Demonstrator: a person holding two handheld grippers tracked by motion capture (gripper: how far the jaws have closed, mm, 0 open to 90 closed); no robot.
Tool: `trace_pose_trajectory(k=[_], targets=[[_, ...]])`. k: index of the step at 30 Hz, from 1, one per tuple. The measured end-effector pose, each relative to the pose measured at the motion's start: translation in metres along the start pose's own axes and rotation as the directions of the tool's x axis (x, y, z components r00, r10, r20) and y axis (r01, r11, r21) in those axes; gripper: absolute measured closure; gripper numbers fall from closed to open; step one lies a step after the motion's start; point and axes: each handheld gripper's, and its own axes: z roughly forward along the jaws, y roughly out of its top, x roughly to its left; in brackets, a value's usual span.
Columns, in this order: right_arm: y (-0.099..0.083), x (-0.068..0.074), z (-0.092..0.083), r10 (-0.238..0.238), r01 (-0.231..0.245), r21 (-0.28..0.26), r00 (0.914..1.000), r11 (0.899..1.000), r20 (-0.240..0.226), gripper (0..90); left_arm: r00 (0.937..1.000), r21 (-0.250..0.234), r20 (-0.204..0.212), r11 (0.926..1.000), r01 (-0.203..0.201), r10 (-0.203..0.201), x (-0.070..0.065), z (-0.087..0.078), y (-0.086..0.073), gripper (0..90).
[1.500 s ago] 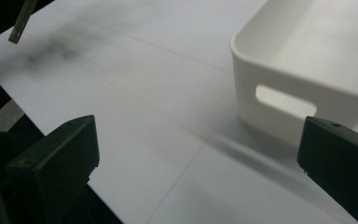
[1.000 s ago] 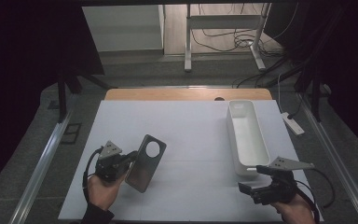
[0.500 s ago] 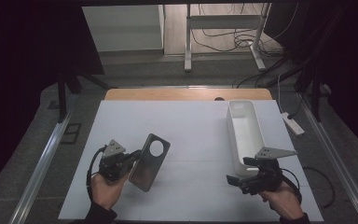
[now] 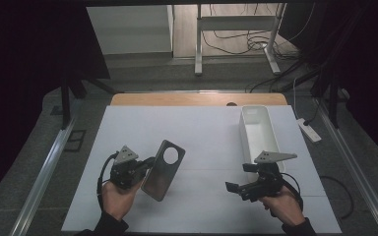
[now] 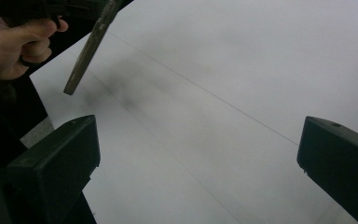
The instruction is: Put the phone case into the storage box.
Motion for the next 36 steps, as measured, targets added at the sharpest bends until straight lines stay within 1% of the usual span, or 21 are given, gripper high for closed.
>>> trace_pose_trajectory(k=[3,5,12,16,18,22,28,36], targets=[[0.002,0.002,0.005,-0.004,0.004,0.009,1.0000,1.000,-0.008,0.0,1.0000,0.001,0.003,1.0000,0.001,-0.001,-0.002,0.002,0.001,88.9],[0.004,0.005,0.011,-0.003,0.003,0.010,0.9997,1.000,-0.025,0.0,1.0000,0.004,0.003,1.0000,-0.001,0.001,-0.004,0.004,0.002,88.9],[0.011,0.012,0.026,0.005,-0.005,0.000,0.9986,1.000,-0.053,0.0,1.0000,0.009,0.004,0.9999,-0.007,0.007,-0.010,0.009,0.004,88.9],[0.014,0.016,0.036,0.009,-0.008,0.012,0.9975,1.000,-0.071,0.0,0.9999,0.013,0.004,0.9998,-0.012,0.012,-0.013,0.012,0.006,88.9],[0.014,0.017,0.038,0.011,-0.010,0.014,0.9972,1.000,-0.073,0.0,0.9999,0.014,0.005,0.9998,-0.012,0.012,-0.015,0.013,0.006,88.9],[0.017,0.020,0.048,0.022,-0.019,0.024,0.9945,1.000,-0.102,0.0,0.9999,0.016,0.010,0.9998,-0.010,0.010,-0.018,0.016,0.007,88.9],[0.019,0.024,0.059,0.025,-0.022,0.028,0.9927,0.999,-0.118,0.0,0.9998,0.017,0.018,0.9998,-0.012,0.012,-0.023,0.019,0.008,88.9],[0.021,0.029,0.072,0.031,-0.025,0.049,0.9897,0.998,-0.140,0.0,0.9994,0.017,0.028,0.9997,-0.019,0.019,-0.030,0.024,0.010,88.9]])
